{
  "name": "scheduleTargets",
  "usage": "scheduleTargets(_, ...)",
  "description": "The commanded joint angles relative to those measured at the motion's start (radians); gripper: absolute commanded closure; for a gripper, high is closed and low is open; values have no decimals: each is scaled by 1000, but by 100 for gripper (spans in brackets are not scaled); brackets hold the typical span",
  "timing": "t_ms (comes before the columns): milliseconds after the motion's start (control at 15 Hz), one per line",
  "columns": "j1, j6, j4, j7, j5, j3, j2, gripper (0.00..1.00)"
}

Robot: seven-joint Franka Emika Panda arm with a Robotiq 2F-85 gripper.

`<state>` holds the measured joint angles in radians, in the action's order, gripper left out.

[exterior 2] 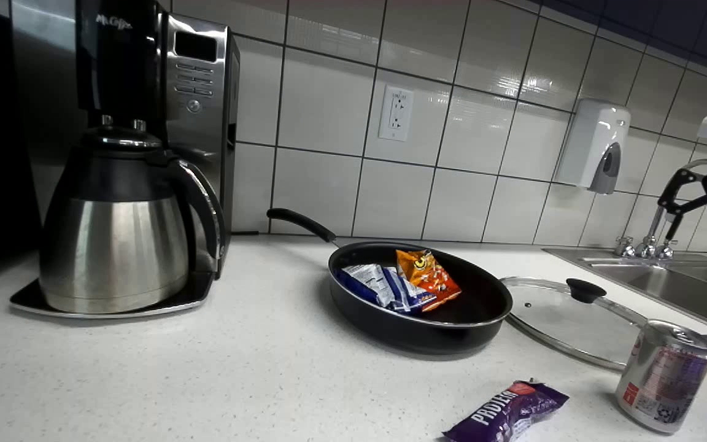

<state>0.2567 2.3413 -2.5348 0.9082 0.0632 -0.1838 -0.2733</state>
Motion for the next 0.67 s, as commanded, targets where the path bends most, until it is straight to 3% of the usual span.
scheduleTargets(0,89,29,-74,112,22,5,-71,0)
scheduleTargets(600,206,83,-57,187,24,-58,27,0)
